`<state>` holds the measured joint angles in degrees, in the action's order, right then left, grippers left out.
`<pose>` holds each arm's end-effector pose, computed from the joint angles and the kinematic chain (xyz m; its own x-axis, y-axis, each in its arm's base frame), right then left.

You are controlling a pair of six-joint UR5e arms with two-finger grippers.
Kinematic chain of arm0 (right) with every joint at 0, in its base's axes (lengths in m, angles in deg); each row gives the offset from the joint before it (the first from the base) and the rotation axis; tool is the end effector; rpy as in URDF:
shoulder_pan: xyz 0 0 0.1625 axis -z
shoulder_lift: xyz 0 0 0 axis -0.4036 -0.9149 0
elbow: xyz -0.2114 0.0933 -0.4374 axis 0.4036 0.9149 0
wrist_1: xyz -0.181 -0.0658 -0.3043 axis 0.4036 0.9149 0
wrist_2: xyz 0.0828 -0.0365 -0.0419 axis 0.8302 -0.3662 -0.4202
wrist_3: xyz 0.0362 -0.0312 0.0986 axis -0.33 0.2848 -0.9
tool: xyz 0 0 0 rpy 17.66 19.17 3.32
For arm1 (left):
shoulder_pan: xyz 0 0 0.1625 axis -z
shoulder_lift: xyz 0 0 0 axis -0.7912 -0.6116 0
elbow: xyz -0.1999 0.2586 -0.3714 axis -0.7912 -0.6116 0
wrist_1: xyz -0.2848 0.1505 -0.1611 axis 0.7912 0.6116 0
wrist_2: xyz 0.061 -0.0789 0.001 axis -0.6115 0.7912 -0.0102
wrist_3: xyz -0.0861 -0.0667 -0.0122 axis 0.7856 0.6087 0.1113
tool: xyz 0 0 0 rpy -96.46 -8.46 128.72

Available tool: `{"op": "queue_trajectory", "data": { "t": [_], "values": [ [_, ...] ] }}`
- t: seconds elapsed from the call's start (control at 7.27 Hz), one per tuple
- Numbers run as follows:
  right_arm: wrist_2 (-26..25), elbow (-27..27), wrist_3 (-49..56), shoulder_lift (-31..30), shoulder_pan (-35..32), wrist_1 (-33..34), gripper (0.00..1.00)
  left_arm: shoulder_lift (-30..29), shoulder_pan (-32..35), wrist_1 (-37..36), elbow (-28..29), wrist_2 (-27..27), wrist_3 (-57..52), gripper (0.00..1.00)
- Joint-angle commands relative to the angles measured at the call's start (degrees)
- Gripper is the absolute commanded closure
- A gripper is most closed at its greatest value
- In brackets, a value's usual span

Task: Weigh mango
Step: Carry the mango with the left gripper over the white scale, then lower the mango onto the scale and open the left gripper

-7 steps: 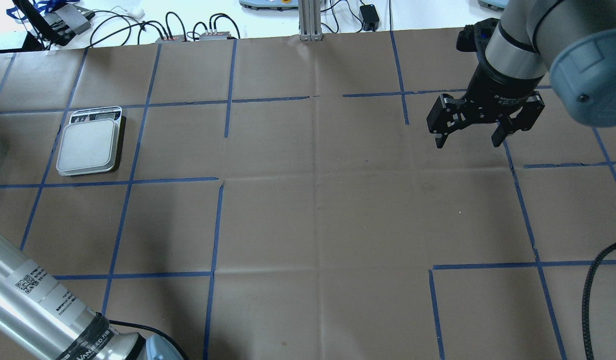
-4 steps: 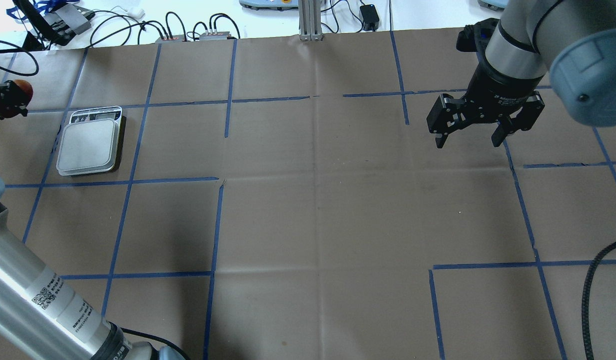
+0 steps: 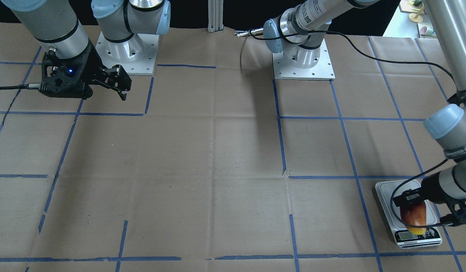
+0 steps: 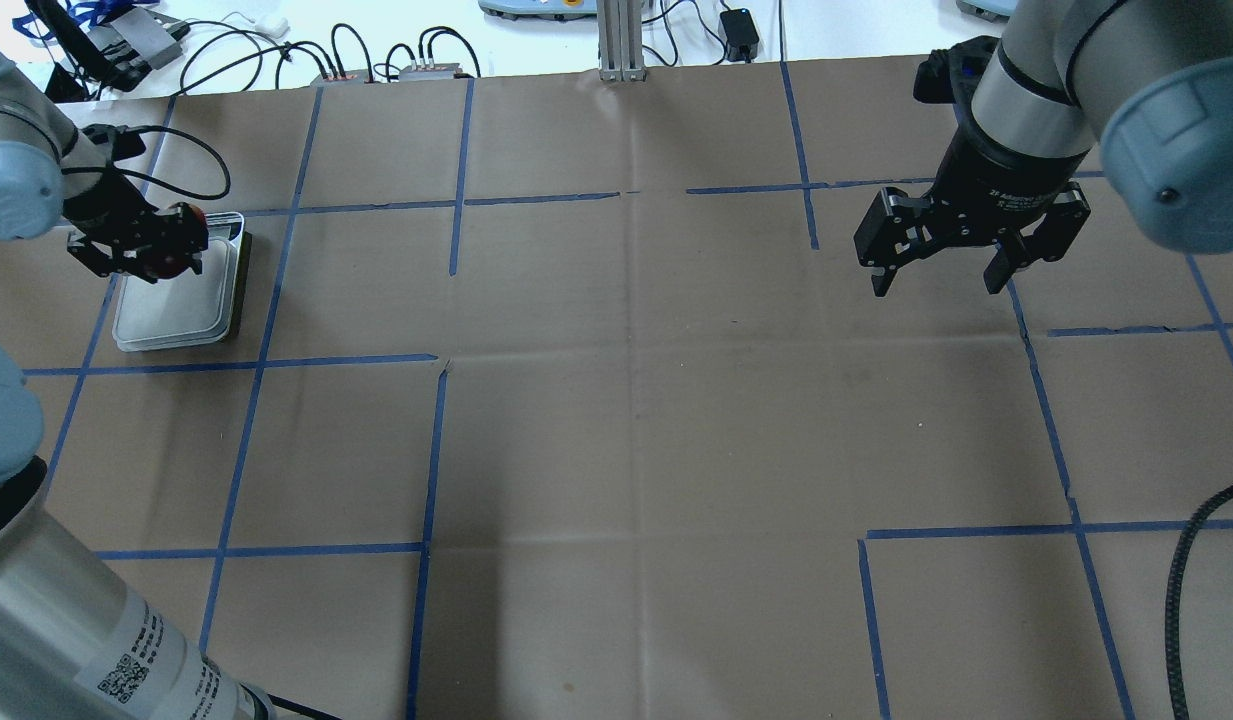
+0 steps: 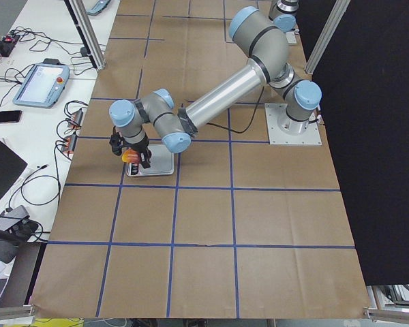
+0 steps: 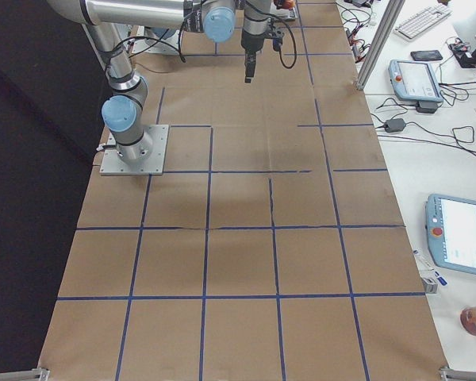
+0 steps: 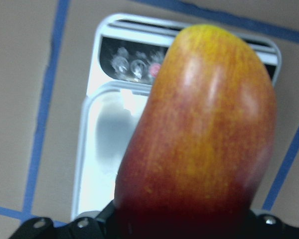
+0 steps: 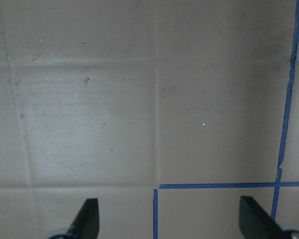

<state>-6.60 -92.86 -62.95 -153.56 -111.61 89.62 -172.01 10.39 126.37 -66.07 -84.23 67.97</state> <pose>0.1187 -0.4163 0.5118 -0.9998 0.0164 -0.0145 0.0152 0.9964 0.0839 0.1836 -0.6434 0.2959 -0.9687 -0.2482 0.0046 -0.2473 0.9665 0.0680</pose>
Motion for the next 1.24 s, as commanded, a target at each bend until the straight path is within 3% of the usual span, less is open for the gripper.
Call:
{"op": "queue_trajectory", "data": {
  "t": [0.0,0.55,0.69,0.83,1.1],
  "values": [
    [-0.02,0.0,0.0,0.0,0.0,0.0,0.0,2.5,0.42,-3.48,-4.16,-0.35,0.97,0.47],
    [-0.02,0.0,0.0,0.0,0.0,0.0,0.0,2.52,-2.12,-3.21,-5.28,-0.26,0.97,0.47],
    [-0.02,0.0,0.0,0.0,0.0,0.0,0.0,2.51,-2.47,-3.21,-5.47,-0.26,1.06,0.41],
    [-0.02,0.0,0.0,0.0,0.0,0.0,0.0,2.95,-2.65,-3.74,-4.95,-0.44,0.97,0.01],
    [-0.02,0.0,0.0,0.0,0.0,0.0,0.0,6.44,-2.65,-1.38,-3.71,-0.61,0.97,0.0]
  ]
}}
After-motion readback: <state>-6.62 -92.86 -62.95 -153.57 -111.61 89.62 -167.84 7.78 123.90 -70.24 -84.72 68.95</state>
